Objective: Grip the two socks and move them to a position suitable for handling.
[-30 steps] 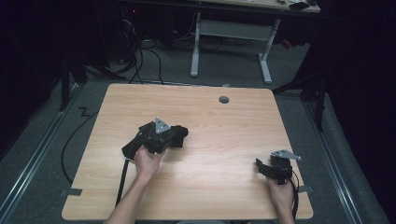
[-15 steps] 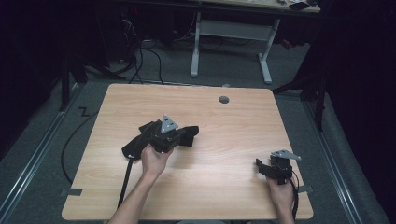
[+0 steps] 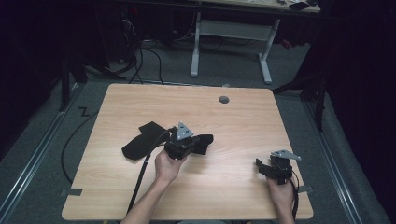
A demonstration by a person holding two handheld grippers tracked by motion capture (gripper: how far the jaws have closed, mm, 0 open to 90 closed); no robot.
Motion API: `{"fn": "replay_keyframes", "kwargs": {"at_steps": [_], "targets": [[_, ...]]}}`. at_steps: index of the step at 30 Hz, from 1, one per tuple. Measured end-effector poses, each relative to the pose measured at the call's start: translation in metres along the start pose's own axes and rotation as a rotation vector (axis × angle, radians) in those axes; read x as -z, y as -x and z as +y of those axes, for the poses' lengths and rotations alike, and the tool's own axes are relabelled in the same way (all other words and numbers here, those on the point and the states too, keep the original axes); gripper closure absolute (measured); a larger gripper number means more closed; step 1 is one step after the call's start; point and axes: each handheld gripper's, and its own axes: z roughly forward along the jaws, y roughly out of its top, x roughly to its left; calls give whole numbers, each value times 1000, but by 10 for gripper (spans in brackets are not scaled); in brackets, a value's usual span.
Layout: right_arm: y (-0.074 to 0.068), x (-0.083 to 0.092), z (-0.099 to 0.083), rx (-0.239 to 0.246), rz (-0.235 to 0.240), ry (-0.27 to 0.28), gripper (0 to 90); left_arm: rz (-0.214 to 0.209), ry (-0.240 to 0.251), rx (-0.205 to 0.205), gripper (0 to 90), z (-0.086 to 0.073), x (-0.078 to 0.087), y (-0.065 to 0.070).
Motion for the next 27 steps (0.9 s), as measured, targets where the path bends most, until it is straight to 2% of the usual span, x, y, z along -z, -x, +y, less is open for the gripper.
{"fn": "replay_keyframes", "kwargs": {"at_steps": [7, 19, 22, 27], "targets": [[0, 0, 0, 4, 2, 1, 362, -11, -27, 15, 841, -10, -16, 8], [-1, 0, 1, 12, 6, 2, 362, -4, -92, 7, 828, -27, -40, 15], [-1, 0, 1, 19, 20, 6, 418, -12, -100, 22, 823, -30, -45, 15], [-3, 0, 1, 40, 35, 15, 549, -31, -119, 17, 794, -33, -51, 15]]}}
